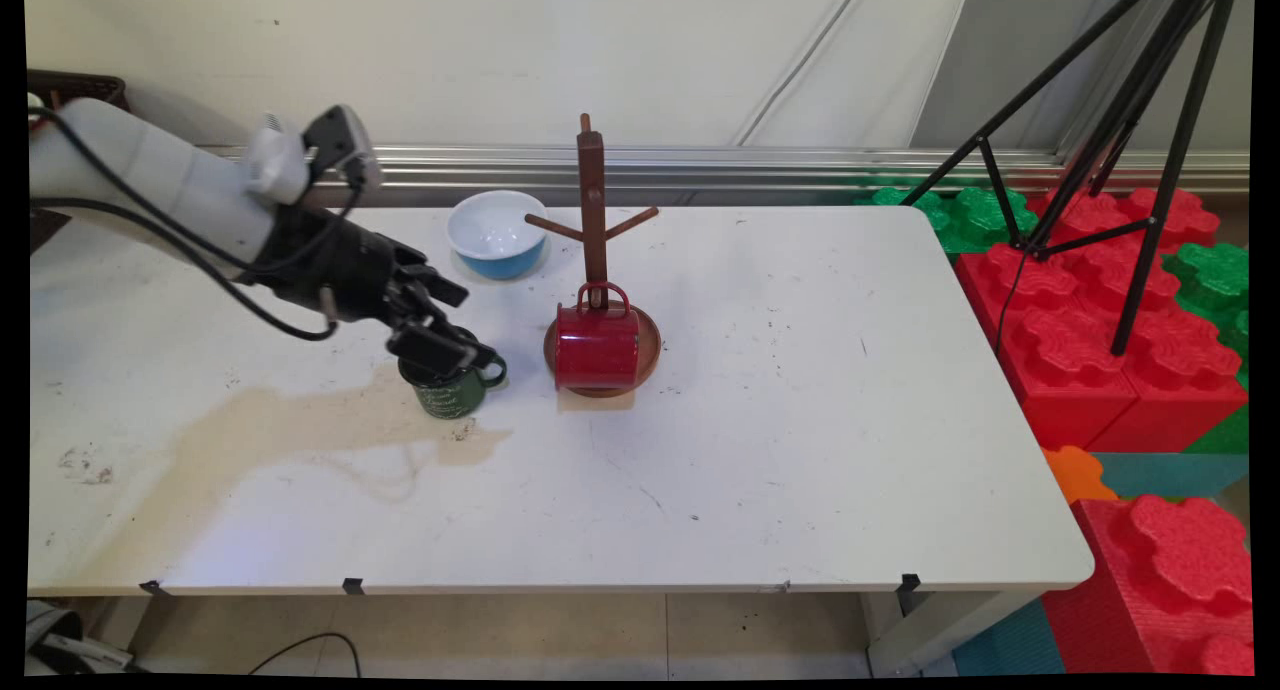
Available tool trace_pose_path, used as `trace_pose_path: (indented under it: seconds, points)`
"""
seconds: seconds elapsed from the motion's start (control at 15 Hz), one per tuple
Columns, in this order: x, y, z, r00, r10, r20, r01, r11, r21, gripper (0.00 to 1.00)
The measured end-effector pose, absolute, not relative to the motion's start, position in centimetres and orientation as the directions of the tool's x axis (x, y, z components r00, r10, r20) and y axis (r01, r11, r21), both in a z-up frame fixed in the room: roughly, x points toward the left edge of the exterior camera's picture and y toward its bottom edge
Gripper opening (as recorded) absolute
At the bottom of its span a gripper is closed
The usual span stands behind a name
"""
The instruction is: Pick up the red mug from the rack
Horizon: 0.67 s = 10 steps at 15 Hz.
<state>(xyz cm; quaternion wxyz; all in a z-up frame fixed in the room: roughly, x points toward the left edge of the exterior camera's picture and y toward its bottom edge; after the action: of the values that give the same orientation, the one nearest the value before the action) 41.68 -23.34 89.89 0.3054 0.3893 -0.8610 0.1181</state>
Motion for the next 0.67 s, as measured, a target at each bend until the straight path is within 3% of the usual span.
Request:
trace_pose_path:
  seconds: [0.67]
  points:
    - [38.0, -26.1, 86.5, -0.43, -0.669, 0.606, -0.791, 0.602, 0.104, 1.0]
